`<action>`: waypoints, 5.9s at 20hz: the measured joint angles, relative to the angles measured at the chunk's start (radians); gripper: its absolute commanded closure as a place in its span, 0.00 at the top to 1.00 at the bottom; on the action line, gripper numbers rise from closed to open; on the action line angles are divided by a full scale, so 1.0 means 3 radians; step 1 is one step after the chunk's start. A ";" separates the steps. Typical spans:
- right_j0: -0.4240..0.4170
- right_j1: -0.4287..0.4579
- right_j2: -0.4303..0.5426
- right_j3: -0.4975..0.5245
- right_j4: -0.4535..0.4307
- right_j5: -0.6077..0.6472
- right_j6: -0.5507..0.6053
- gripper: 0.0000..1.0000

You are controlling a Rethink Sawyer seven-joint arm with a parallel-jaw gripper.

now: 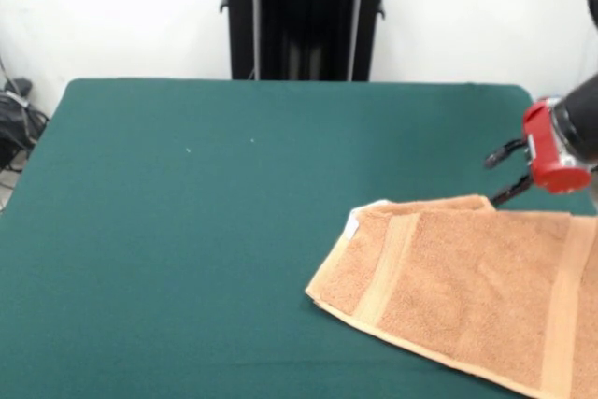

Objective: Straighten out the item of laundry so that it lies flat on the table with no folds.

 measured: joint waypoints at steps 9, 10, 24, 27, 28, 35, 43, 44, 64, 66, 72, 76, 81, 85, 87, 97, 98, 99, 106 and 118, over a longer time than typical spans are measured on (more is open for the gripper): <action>-0.0034 -0.0347 0.0062 0.0194 0.0047 -0.0132 0.0000 1.00; -0.0041 -0.0374 0.0083 0.0208 0.0055 -0.0153 0.0000 1.00; -0.0203 -0.0489 0.0463 0.0416 0.0173 -0.0835 0.0000 1.00; -0.0218 -0.0479 0.0533 0.0432 0.0173 -0.0930 0.0000 1.00; -0.0224 -0.0475 0.0556 0.0437 0.0173 -0.0962 0.0000 1.00; -0.0224 -0.0474 0.0626 0.0452 0.0171 -0.0986 0.0000 1.00; -0.0218 -0.0565 0.0628 0.0554 0.0170 -0.0986 0.0000 1.00; -0.0218 -0.0582 0.0627 0.0573 0.0170 -0.0986 0.0000 1.00; -0.0391 -0.0851 0.0662 0.0946 0.0171 -0.1133 0.0000 1.00; -0.0403 -0.0811 0.0685 0.0946 0.0171 -0.1191 0.0000 1.00; -0.0401 -0.0697 0.0706 0.0945 0.0171 -0.1251 0.0000 1.00; -0.0401 -0.0628 0.0706 0.0944 0.0171 -0.1252 0.0000 1.00; -0.0401 -0.0600 0.0706 0.0944 0.0172 -0.1252 0.0000 1.00; -0.0401 -0.0606 0.0706 0.0946 0.0171 -0.1252 0.0000 1.00; -0.0401 -0.0621 0.0706 0.0951 0.0171 -0.1252 0.0000 1.00; -0.0391 -0.0799 0.0707 0.0984 0.0171 -0.1252 0.0000 1.00; -0.0390 -0.0817 0.0706 0.0992 0.0171 -0.1251 0.0000 1.00; -0.0390 -0.0825 0.0706 0.0996 0.0171 -0.1251 0.0000 1.00; -0.0390 -0.0916 0.0708 0.1068 0.0171 -0.1251 0.0000 1.00; -0.0390 -0.0924 0.0716 0.1293 0.0171 -0.1261 0.0000 1.00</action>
